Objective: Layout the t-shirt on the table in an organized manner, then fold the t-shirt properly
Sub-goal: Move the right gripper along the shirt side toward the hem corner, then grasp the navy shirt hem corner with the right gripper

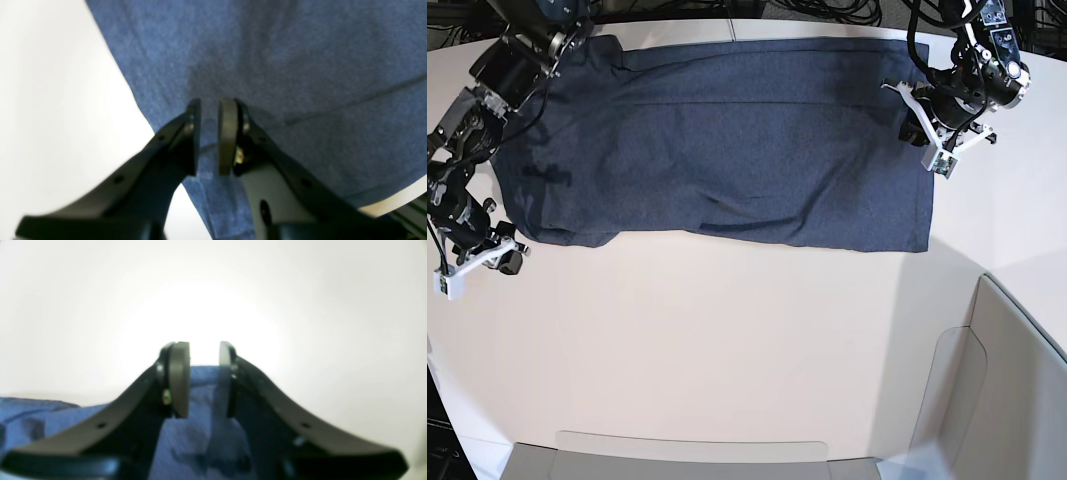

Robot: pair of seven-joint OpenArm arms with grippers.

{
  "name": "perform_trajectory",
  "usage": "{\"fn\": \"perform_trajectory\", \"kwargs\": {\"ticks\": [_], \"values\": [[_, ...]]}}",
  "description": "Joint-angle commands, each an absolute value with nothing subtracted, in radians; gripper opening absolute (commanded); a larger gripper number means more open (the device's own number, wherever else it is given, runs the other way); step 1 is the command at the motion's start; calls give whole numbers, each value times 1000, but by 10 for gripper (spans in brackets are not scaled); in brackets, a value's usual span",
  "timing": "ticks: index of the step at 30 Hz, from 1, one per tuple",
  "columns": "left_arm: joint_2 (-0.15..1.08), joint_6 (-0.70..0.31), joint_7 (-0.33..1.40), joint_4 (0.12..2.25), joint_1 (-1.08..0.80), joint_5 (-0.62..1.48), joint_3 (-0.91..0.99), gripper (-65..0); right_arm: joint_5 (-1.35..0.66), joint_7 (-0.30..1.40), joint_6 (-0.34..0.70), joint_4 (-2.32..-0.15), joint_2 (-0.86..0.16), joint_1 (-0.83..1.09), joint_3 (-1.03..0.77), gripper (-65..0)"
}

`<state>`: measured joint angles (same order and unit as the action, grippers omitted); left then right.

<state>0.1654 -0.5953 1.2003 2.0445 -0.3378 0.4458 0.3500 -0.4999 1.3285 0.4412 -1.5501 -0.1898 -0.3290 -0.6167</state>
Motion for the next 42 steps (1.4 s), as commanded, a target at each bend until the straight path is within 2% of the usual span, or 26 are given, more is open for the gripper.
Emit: {"fn": "perform_trajectory", "kwargs": {"ticks": [1, 7, 11, 20, 29, 30, 32, 33, 37, 42], "values": [[168, -598, 1182, 2055, -332, 455, 352, -549, -515, 1323, 441, -1509, -211, -383, -607, -470], [170, -596, 1175, 2032, -334, 455, 355, -548, -515, 1323, 441, -1099, -234, -542, -593, -467], [168, -595, 1175, 2032, -338, 455, 355, -548, -515, 1319, 443, -974, -251, -570, -581, -465], [166, -595, 1179, 2032, -340, 455, 355, -548, -521, 1323, 443, -975, -311, -484, -476, -464], [166, -595, 1179, 2031, -340, 455, 355, -550, -521, 1323, 443, -1069, -305, -355, -463, -472], [166, -595, 1179, 2031, -340, 455, 355, -551, -521, 1323, 443, -1081, -303, -346, -461, -495], [166, -595, 1179, 2031, -340, 455, 352, -552, -521, 1323, 443, -1101, -303, -329, -446, -623], [166, -595, 1179, 2031, -340, 455, 352, -552, -521, 1323, 443, -1109, -303, -328, -427, -650], [166, -595, 1179, 2031, -340, 455, 349, -552, -521, 1317, 443, -1141, -303, -328, -386, -650], [165, -595, 1179, 2031, -343, 455, 349, -552, -521, 1316, 438, -1302, -302, -326, -387, -650]]}}
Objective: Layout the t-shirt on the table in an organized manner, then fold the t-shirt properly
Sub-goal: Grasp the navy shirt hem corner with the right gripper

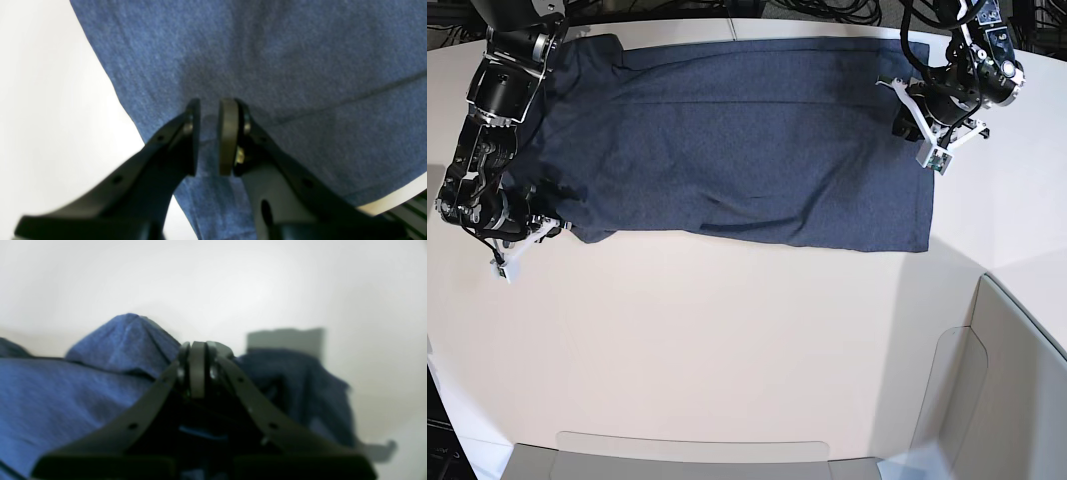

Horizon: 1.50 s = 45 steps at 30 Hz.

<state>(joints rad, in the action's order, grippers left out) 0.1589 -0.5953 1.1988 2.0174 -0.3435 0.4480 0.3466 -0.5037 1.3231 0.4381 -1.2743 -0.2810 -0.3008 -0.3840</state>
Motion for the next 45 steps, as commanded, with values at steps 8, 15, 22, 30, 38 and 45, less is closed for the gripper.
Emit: {"fn": "perform_trajectory", "kwargs": {"ticks": [8, 15, 22, 30, 38, 45], "values": [[165, -595, 1171, 2031, -366, 455, 355, -552, -513, 1316, 433, -1676, -280, -234, -521, -650], [165, -595, 1171, 2031, -378, 455, 355, -552, -512, 1264, 433, -1903, -220, -120, -690, -650], [165, -595, 1171, 2032, -371, 455, 357, -550, -470, 1214, 433, -1834, -193, -81, -697, -650], [166, -595, 1181, 2037, -297, 456, 358, -548, -466, 1213, 433, -1831, -189, -87, -599, -650], [159, -595, 1182, 2035, -298, 458, 349, -547, -464, 1211, 433, -1592, -199, -246, -506, -606], [151, -595, 1182, 2035, -300, 455, 357, -547, -470, 1213, 437, -1432, -251, -314, -346, -413]]}}
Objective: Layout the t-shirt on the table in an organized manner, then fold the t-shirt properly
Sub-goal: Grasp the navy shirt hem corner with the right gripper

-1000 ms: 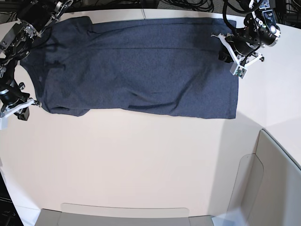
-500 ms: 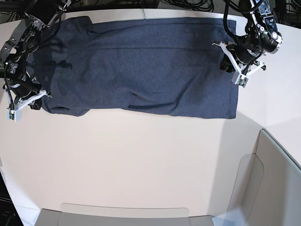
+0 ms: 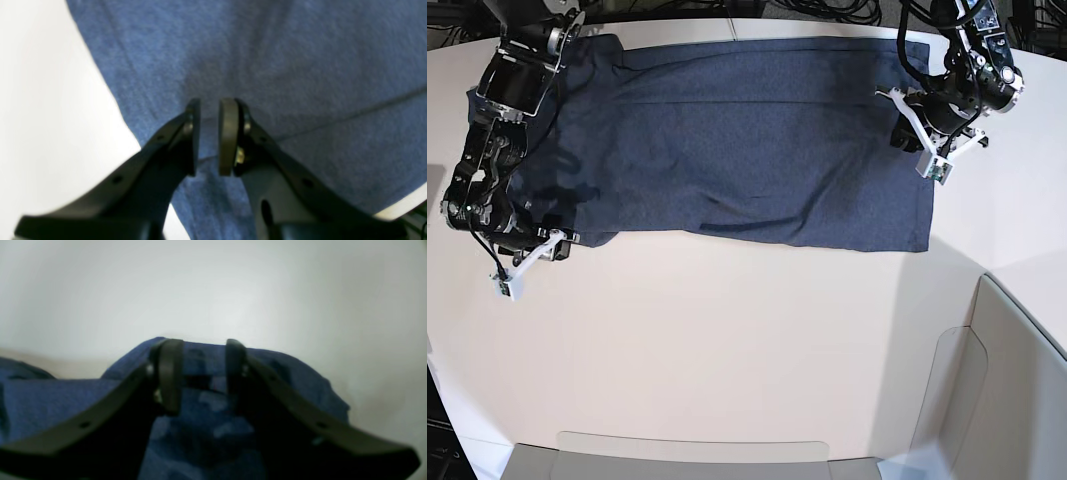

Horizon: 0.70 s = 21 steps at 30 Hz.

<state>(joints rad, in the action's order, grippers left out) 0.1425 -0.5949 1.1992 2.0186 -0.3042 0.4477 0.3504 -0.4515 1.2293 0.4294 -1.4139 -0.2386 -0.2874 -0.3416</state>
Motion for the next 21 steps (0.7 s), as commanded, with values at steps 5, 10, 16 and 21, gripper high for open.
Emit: {"fn": "perform_trajectory", "kwargs": {"ticks": [5, 10, 16, 21], "values": [[154, -595, 1181, 2035, -323, 455, 357, -547, -464, 1213, 440, -1409, -286, -309, -272, -406], [154, -595, 1179, 2035, -325, 455, 357, -547, -464, 1185, 441, -1267, -298, -323, -229, -406], [154, -595, 1179, 2035, -325, 456, 357, -547, -466, 1104, 441, -1210, -303, -306, -143, -465], [154, -595, 1181, 2035, -326, 456, 357, -547, -470, 1110, 441, -1237, -306, -289, -137, -650]]}}
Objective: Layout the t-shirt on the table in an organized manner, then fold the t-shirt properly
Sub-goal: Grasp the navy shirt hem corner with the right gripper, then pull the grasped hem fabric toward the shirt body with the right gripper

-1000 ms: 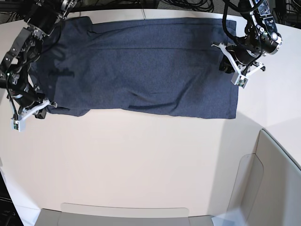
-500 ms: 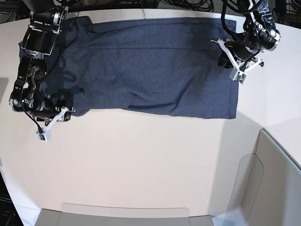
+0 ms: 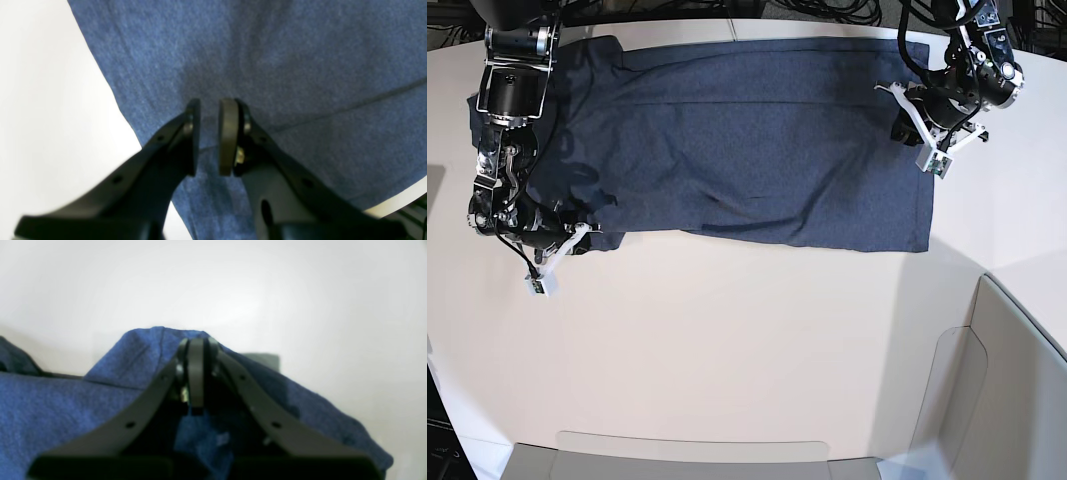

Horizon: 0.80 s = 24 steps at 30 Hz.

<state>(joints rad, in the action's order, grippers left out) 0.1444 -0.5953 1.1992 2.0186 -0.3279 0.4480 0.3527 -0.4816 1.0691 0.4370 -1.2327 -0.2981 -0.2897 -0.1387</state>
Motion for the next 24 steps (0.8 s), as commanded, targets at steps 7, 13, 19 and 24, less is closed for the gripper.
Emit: {"fn": "perform_trajectory", "kwargs": {"ticks": [7, 13, 19, 24], "values": [[153, -595, 1181, 2034, -328, 455, 357, -547, -464, 1110, 433, -1725, -326, -107, -246, -650], [153, -595, 1181, 2034, -328, 455, 357, -547, -374, 1107, 433, -2057, -315, 76, -274, -650], [156, -595, 1181, 2031, -328, 455, 357, -547, -375, 1110, 435, -2054, -320, 199, -266, -650], [159, -595, 1181, 2031, -341, 455, 355, -547, -371, 1112, 435, -2048, -395, 263, -134, -650]]}}
